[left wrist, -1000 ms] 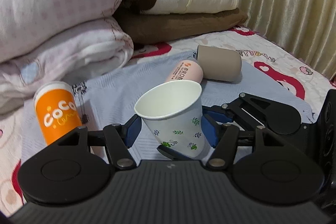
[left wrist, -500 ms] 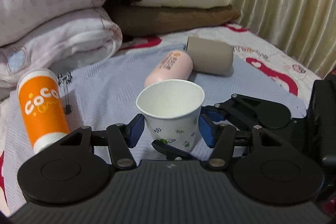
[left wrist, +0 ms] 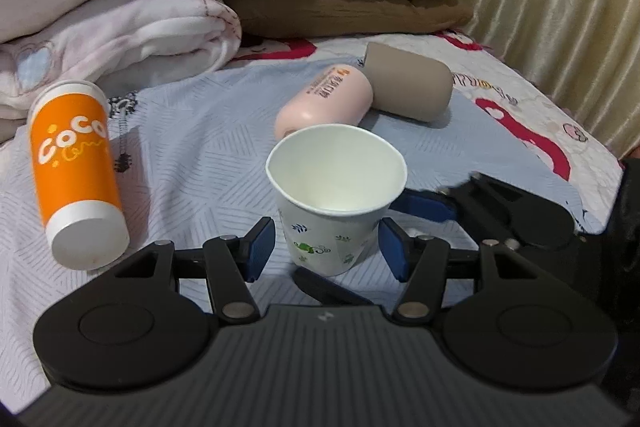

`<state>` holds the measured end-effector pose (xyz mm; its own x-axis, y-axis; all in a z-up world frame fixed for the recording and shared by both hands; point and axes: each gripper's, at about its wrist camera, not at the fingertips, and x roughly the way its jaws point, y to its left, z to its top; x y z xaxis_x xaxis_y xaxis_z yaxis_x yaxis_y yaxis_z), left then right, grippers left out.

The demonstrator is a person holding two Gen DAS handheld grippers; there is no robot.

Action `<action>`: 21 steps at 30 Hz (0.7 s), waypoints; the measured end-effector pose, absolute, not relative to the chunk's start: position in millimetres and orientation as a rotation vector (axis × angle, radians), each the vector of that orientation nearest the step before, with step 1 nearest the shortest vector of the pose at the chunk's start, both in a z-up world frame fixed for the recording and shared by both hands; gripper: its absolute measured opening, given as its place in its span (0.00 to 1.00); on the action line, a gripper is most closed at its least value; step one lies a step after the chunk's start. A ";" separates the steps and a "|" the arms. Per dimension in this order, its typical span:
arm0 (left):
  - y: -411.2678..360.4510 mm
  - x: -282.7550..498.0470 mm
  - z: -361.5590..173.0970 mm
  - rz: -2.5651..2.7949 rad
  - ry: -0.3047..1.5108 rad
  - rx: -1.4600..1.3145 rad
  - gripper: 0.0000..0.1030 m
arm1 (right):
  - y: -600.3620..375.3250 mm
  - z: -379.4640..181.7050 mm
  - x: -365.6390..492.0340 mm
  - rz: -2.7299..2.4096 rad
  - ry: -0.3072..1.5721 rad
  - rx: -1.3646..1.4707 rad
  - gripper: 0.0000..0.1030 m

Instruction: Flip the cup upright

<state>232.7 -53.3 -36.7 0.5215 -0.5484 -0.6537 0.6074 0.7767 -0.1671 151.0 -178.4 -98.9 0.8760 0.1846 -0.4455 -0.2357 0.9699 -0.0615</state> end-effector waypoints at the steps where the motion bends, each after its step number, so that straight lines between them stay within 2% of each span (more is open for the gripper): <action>1: -52.3 231.8 -34.3 -0.689 0.749 0.086 0.54 | -179.2 -97.8 147.3 0.217 0.458 -0.112 0.79; 9: -43.0 226.7 -12.6 -0.647 0.793 0.056 0.56 | -192.3 -83.6 102.3 0.151 0.516 -0.074 0.79; 21: -33.9 191.0 15.3 -0.630 0.822 0.100 0.59 | -196.6 -40.6 34.7 0.174 0.487 -0.057 0.79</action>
<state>191.0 -33.9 15.3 0.5098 -0.4851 -0.7105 0.5602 0.8140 -0.1537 34.7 -196.6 -40.6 0.8691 0.1529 -0.4704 -0.1799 0.9836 -0.0126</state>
